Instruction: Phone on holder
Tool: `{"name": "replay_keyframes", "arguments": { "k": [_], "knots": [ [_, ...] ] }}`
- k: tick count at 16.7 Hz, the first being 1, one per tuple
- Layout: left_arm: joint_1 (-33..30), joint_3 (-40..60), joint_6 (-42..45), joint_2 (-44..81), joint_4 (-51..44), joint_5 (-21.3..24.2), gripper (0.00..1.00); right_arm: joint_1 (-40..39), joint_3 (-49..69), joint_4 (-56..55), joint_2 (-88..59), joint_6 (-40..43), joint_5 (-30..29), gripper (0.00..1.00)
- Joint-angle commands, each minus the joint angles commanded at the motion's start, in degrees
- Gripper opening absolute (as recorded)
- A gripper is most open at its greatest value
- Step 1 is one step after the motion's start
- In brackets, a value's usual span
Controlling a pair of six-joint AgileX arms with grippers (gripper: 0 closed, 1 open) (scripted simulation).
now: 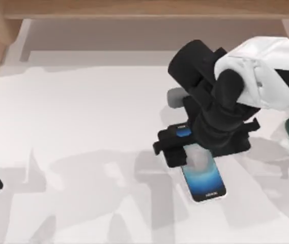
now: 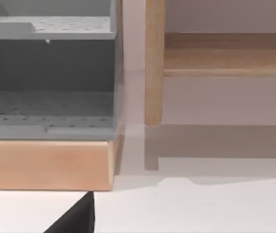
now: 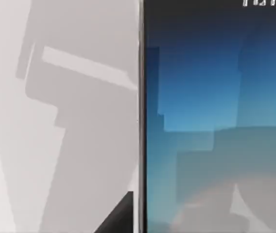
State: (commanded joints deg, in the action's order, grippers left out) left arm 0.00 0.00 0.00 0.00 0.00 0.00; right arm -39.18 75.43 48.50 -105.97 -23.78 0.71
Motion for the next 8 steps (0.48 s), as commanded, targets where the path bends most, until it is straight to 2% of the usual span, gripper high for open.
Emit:
{"name": "replay_keyframes", "arguments": {
  "k": [8],
  "knots": [
    [0.00, 0.00, 0.00, 0.00, 0.00, 0.00, 1.00, 21.08, -7.46, -3.92, 23.04, 16.30, 6.89, 0.00]
  ]
}}
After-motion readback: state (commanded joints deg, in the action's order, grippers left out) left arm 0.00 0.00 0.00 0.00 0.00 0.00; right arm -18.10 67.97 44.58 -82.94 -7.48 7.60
